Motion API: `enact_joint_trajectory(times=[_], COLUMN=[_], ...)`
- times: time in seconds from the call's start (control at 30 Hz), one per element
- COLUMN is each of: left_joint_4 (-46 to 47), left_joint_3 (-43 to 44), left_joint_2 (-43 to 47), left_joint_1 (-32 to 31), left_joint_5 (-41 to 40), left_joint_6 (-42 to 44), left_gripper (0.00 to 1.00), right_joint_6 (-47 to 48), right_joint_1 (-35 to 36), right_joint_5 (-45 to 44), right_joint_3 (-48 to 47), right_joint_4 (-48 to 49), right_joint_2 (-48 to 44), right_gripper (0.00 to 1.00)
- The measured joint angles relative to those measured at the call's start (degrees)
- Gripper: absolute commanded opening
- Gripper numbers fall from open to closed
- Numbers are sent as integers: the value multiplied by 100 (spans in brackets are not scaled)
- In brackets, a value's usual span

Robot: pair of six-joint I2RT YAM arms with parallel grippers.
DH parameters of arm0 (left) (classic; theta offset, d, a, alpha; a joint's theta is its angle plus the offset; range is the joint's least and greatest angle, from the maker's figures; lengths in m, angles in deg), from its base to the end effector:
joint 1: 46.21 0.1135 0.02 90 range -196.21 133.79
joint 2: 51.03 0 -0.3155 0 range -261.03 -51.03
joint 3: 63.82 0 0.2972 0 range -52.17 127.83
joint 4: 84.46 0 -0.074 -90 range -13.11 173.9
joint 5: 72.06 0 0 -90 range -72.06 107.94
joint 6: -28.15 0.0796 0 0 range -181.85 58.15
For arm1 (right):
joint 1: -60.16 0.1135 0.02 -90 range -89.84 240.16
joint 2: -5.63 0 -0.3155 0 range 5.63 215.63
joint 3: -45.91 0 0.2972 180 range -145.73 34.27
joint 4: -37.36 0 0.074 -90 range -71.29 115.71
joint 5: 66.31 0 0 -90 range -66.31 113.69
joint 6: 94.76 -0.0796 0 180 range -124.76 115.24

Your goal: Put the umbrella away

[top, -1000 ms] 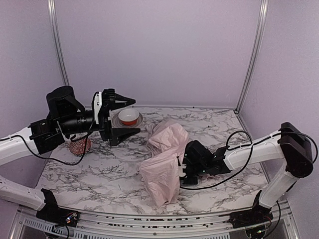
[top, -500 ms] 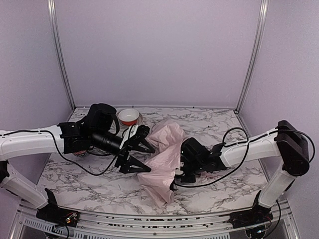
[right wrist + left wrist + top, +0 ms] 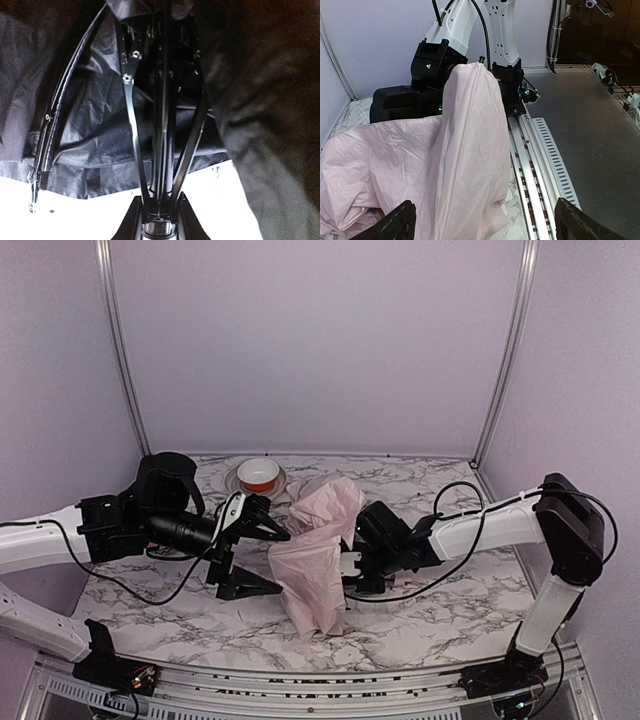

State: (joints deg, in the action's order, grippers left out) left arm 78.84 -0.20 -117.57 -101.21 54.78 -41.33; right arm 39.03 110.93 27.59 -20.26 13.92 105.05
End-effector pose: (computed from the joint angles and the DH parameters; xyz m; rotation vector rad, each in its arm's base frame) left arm 0.1450 -0.2903 0.3415 1.5329 1.2424 -1.0125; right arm 0.2516 0.3167 0.1336 -1.9001 1.7191 0.1337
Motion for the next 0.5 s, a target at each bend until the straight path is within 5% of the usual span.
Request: enact_joint_trajectory(times=[0.13, 0.23, 0.33, 0.43, 0.5], left_joint_4=[173, 352, 474, 490, 514], left_joint_3=[-13, -46, -46, -46, -46], left_joint_2=[2, -166, -341, -380, -345], left_joint_1=[-350, -474, -483, -485, -485], left_joint_5=[-984, -1537, -1790, -1952, -2041], left_joint_6=[-20, -92, -66, -50, -44], left_gripper=[52, 37, 2, 0, 0], right_joint_6=[37, 42, 44, 39, 50], right_joint_1=[0, 0, 0, 0, 0], right_joint_5=[94, 155, 164, 160, 164], right_joint_3=[-162, -210, -219, -221, -221], right_joint_4=[-46, -57, -76, -81, -120], right_joint_2=[101, 114, 114, 111, 101], right_gripper=[0, 0, 7, 31, 37])
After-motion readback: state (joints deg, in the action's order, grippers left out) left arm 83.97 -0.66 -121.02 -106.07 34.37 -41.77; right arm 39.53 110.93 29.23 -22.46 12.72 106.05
